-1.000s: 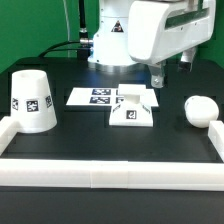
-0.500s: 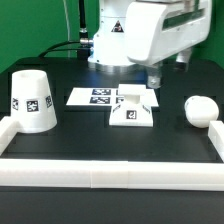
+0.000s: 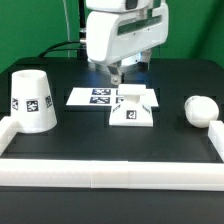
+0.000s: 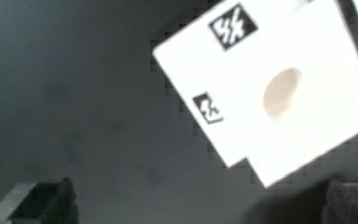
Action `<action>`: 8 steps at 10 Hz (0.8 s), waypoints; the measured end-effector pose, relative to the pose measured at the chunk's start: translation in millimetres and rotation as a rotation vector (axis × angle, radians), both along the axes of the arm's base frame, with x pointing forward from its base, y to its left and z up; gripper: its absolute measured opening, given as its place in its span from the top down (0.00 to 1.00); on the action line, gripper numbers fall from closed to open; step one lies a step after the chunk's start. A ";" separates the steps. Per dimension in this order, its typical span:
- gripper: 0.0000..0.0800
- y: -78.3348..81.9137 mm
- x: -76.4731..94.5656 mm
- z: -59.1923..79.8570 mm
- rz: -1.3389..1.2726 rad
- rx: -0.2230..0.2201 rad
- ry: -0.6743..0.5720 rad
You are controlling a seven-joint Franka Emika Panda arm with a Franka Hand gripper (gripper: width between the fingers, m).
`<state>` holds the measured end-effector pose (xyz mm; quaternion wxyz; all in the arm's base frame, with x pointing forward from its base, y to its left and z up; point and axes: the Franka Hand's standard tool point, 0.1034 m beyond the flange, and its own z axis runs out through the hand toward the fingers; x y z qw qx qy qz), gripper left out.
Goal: Assemble lamp
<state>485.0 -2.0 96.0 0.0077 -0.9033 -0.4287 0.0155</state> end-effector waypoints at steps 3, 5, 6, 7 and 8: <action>0.13 1.5 0.0 -0.3 -0.129 0.002 0.001; 0.13 0.3 -1.7 -1.7 -0.276 0.003 -0.016; 0.13 1.7 -9.9 -5.4 -0.421 0.007 -0.019; 0.13 2.7 -18.4 -9.1 -0.558 0.011 -0.011; 0.13 2.7 -21.4 -11.3 -0.650 0.024 0.002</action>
Offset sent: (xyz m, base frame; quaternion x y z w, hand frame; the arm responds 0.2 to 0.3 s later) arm 0.0000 0.0000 0.0000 0.0000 0.0000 0.1938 0.9810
